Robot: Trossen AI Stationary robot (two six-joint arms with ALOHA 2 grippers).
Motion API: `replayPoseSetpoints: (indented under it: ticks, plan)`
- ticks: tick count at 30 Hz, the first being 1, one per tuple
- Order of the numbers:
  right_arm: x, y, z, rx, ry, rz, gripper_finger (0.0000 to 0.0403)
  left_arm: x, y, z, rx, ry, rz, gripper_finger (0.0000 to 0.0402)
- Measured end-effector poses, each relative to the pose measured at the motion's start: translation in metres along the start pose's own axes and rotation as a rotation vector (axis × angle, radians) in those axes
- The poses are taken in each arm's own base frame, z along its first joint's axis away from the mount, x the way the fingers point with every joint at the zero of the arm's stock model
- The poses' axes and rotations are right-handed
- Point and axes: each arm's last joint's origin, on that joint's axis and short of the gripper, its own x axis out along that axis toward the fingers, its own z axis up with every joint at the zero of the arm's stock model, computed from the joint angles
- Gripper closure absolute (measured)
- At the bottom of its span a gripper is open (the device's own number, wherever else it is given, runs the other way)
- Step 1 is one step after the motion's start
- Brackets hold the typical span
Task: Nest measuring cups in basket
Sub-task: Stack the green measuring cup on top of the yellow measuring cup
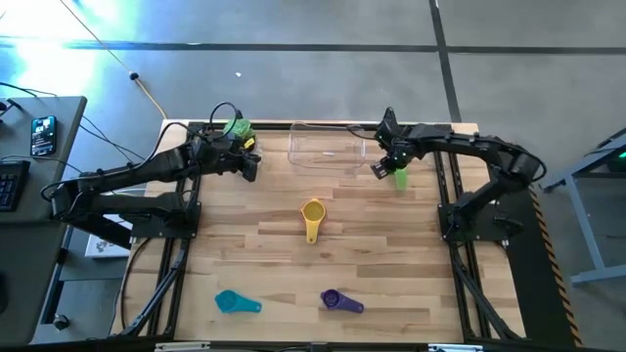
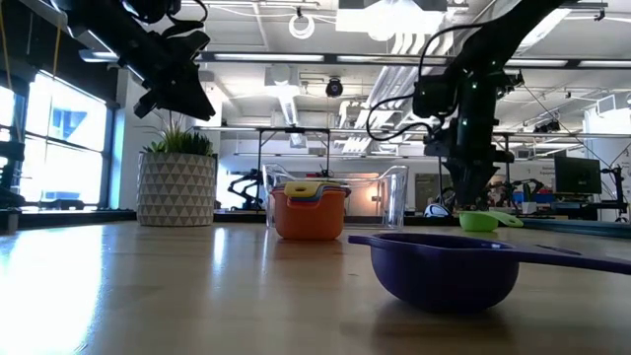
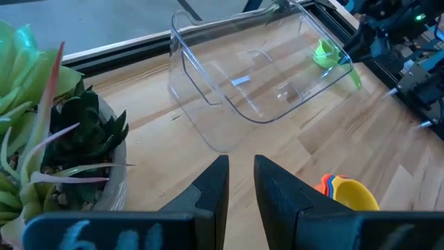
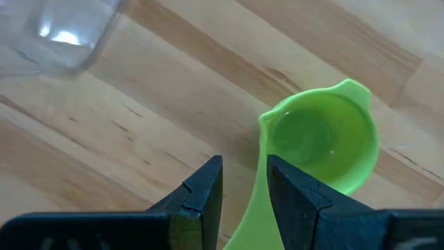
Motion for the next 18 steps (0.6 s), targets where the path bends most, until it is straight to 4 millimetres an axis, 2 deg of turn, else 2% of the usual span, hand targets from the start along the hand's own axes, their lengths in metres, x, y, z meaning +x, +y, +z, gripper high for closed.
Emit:
replayPoseSetpoints:
  ticks: [13,18]
  plan:
    - [0.024,0.001,0.002,-0.029,0.070,-0.069,0.0300,0.000,0.000,0.000,0.001,0.000,-0.001,0.0342]
    - [0.029,0.001,0.002,-0.012,0.080,-0.092,0.0325,0.000,0.000,0.000,0.000,0.000,-0.001,0.0342]
